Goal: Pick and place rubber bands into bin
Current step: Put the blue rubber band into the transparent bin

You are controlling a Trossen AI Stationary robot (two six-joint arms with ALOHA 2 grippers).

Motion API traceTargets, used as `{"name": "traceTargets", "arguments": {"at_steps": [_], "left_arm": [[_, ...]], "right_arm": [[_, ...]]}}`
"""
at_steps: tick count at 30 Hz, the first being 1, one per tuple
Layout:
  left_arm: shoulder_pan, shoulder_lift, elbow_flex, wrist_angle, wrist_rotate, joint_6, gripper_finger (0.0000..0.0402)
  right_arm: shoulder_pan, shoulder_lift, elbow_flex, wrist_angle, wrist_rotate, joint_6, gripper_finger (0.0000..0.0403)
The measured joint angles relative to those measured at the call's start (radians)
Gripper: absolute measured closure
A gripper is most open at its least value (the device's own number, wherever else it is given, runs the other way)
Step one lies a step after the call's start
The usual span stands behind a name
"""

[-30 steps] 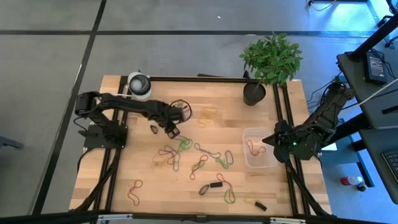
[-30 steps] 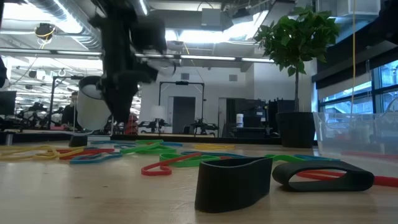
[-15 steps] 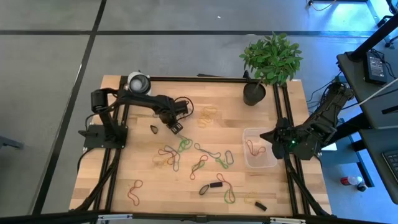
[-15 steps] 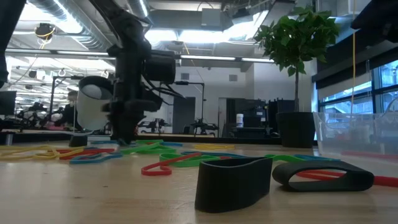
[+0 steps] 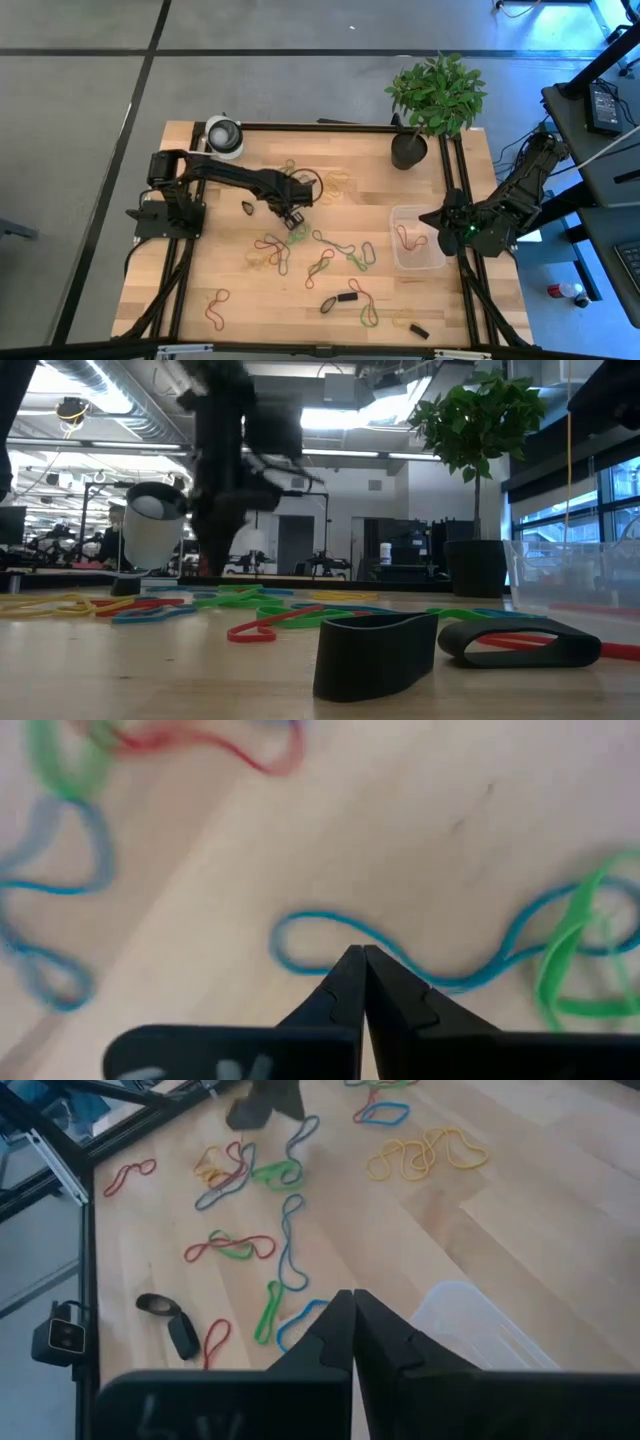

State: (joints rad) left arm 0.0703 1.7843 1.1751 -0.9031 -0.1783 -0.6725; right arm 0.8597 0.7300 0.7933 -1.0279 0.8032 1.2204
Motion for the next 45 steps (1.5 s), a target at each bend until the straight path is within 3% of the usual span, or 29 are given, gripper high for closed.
{"name": "traceTargets", "arguments": {"at_steps": [6,11,16,21,28,32,36,42,45], "left_arm": [[-0.074,-0.003,0.168,-0.074,-0.081,-0.030,0.0400],[-0.094,-0.004,0.195,-0.104,-0.127,-0.001,0.0400],[-0.053,-0.005,0.141,-0.127,-0.034,-0.088,0.0395],[0.003,-0.005,0.044,-0.115,-0.016,-0.128,0.0359],[0.074,-0.005,-0.082,0.023,-0.016,-0.121,0.0290],[0.099,-0.005,-0.140,0.119,0.001,-0.059,0.0276],[0.105,-0.007,-0.176,0.195,-0.009,-0.025,0.0294],[0.084,-0.008,-0.188,0.223,-0.023,0.029,0.0389],[0.069,-0.011,-0.189,0.222,-0.034,0.032,0.0398]], "right_arm": [[0.000,0.001,0.000,-0.042,-0.039,-0.002,0.0396],[0.000,0.001,0.000,-0.055,-0.066,-0.002,0.0396],[0.000,0.001,0.000,-0.029,-0.072,0.006,0.0396],[0.000,0.001,0.000,0.004,-0.072,0.006,0.0396],[0.000,0.003,0.000,0.060,-0.072,0.007,0.0396],[0.000,0.003,0.000,0.091,-0.071,0.008,0.0396],[0.000,0.003,0.000,0.098,-0.071,0.010,0.0396],[0.000,0.003,0.000,0.098,-0.037,0.029,0.0396],[0.000,0.003,0.000,0.097,-0.034,0.028,0.0396]]}}
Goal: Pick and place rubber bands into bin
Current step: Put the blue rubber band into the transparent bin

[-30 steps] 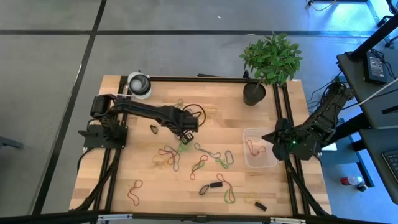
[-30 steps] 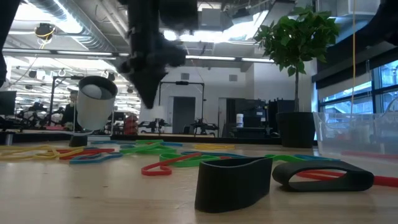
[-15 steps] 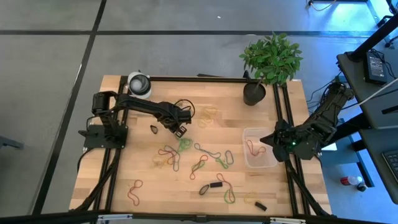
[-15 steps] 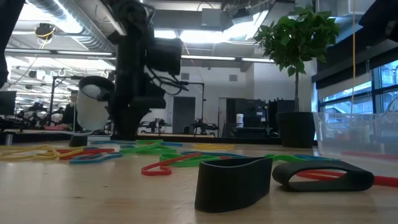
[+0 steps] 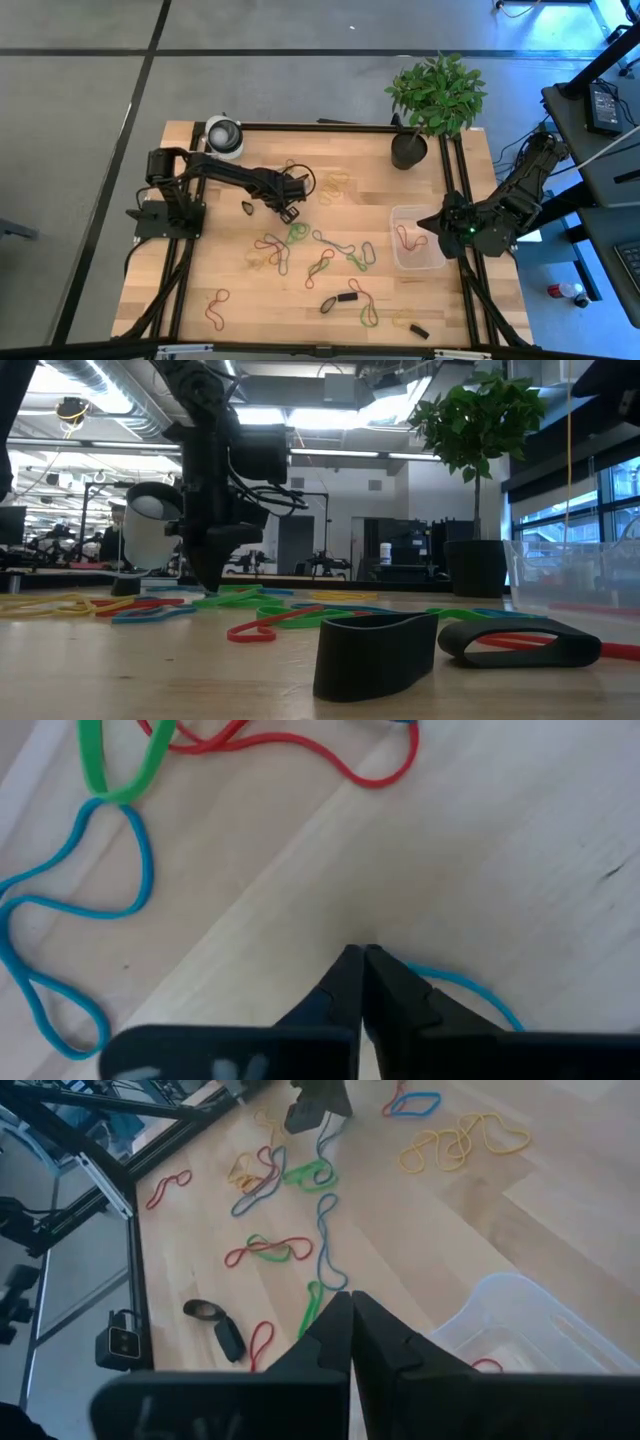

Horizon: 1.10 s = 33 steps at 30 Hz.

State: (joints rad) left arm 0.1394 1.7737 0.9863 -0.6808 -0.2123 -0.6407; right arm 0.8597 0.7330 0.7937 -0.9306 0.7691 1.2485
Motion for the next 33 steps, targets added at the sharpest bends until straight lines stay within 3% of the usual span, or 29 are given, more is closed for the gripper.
{"name": "traceTargets", "arguments": {"at_steps": [8,16,20,26,33], "left_arm": [[-0.060,0.005,0.117,-0.113,-0.013,0.013,0.0399],[-0.119,0.005,0.380,-0.167,-0.134,0.085,0.0399],[-0.142,0.004,0.511,-0.162,-0.182,0.130,0.0399],[-0.172,0.003,0.663,-0.160,-0.219,0.166,0.0399],[-0.201,0.004,0.748,-0.076,-0.224,0.167,0.0400]], "right_arm": [[0.000,0.000,0.000,-0.005,0.001,-0.024,0.0396],[0.000,0.000,0.000,-0.032,0.000,-0.033,0.0396],[0.020,-0.008,0.000,-0.031,0.000,-0.143,0.0398],[0.053,-0.080,0.000,-0.040,0.000,-0.250,0.0400],[0.061,-0.195,0.000,-0.077,0.000,-0.347,0.0401]]}}
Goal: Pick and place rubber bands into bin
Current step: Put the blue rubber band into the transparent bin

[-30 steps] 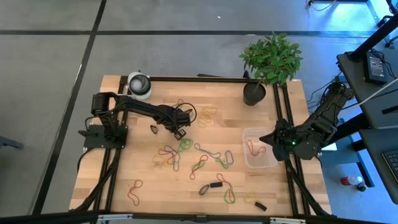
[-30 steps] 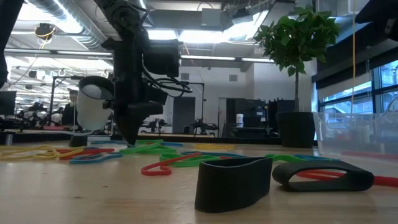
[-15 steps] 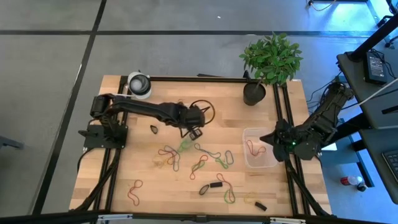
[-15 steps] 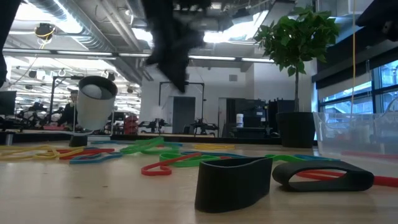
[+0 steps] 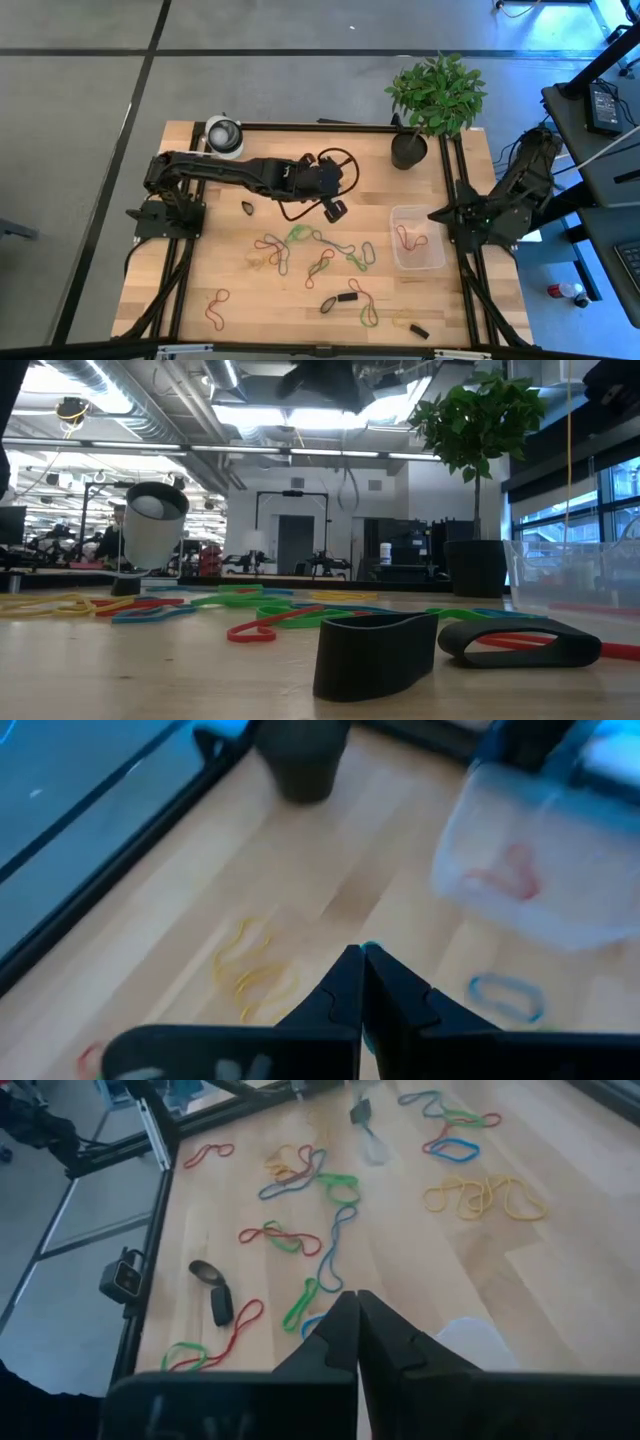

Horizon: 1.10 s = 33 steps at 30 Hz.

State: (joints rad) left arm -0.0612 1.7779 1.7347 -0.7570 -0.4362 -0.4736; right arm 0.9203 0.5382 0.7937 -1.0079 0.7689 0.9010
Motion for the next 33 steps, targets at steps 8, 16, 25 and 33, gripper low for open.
{"name": "traceTargets", "arguments": {"at_steps": [8,16,25,33], "left_arm": [[-0.030,0.121,0.129,0.218,0.017,0.054,0.0400],[-0.036,0.444,0.525,0.230,0.057,0.167,0.0400],[-0.016,0.636,0.578,0.525,0.180,0.191,0.0400],[0.014,0.769,0.578,0.629,0.290,0.123,0.0392]], "right_arm": [[0.000,-0.081,0.000,-0.063,0.000,-0.021,0.0401],[0.000,-0.097,0.000,-0.071,-0.003,-0.023,0.0398],[0.000,-0.096,0.000,-0.035,-0.008,-0.015,0.0397],[0.000,-0.096,0.000,-0.033,-0.026,-0.014,0.0396]]}}
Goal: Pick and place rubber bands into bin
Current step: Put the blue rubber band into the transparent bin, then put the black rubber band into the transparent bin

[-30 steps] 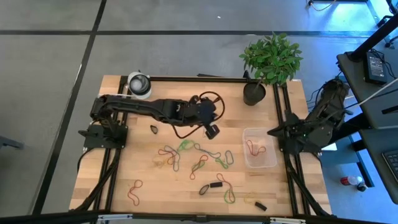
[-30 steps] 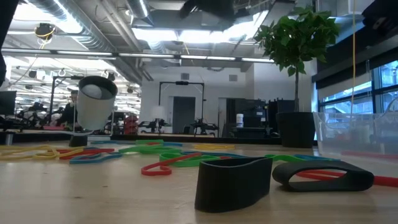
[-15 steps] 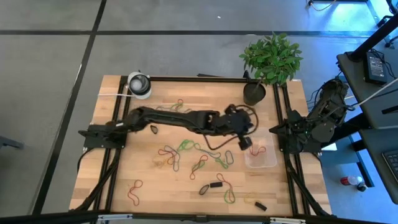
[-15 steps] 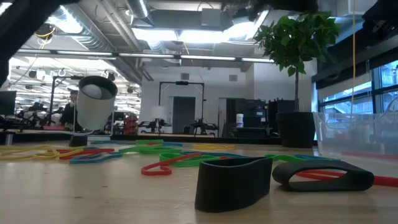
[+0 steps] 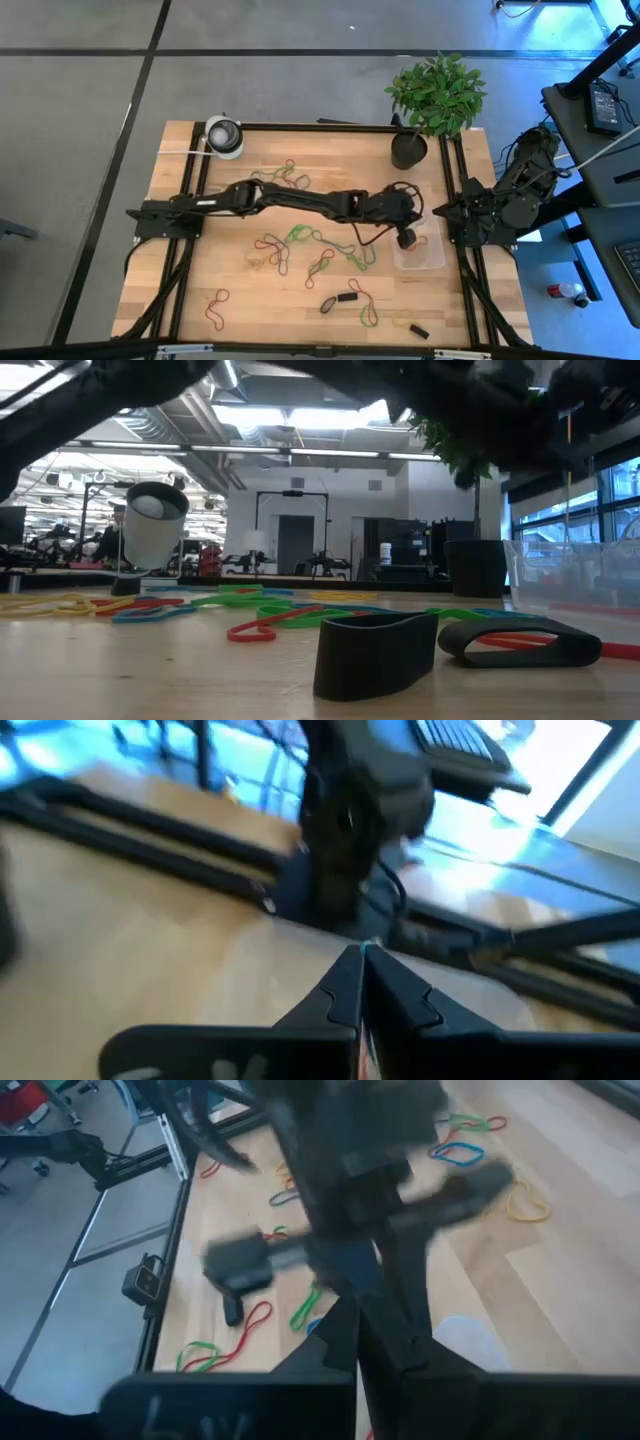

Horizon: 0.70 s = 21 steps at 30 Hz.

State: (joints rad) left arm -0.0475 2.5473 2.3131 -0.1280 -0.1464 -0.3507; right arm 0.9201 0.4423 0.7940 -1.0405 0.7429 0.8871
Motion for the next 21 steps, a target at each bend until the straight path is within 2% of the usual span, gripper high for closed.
{"name": "traceTargets", "arguments": {"at_steps": [4,13,17,21], "left_arm": [[0.012,0.032,0.000,-0.003,0.117,-0.070,0.0352],[0.012,0.027,-0.001,-0.026,0.130,-0.033,0.0235],[0.014,-0.022,0.042,-0.155,0.086,-0.006,0.0228],[0.022,-0.130,0.033,-0.321,0.054,-0.072,0.0256]], "right_arm": [[0.000,0.000,0.000,0.000,-0.034,0.001,0.0396],[0.000,0.000,0.000,0.000,-0.041,-0.001,0.0396],[0.000,0.000,0.000,0.000,-0.041,-0.001,0.0396],[0.000,0.000,0.000,0.000,-0.041,0.000,0.0396]]}}
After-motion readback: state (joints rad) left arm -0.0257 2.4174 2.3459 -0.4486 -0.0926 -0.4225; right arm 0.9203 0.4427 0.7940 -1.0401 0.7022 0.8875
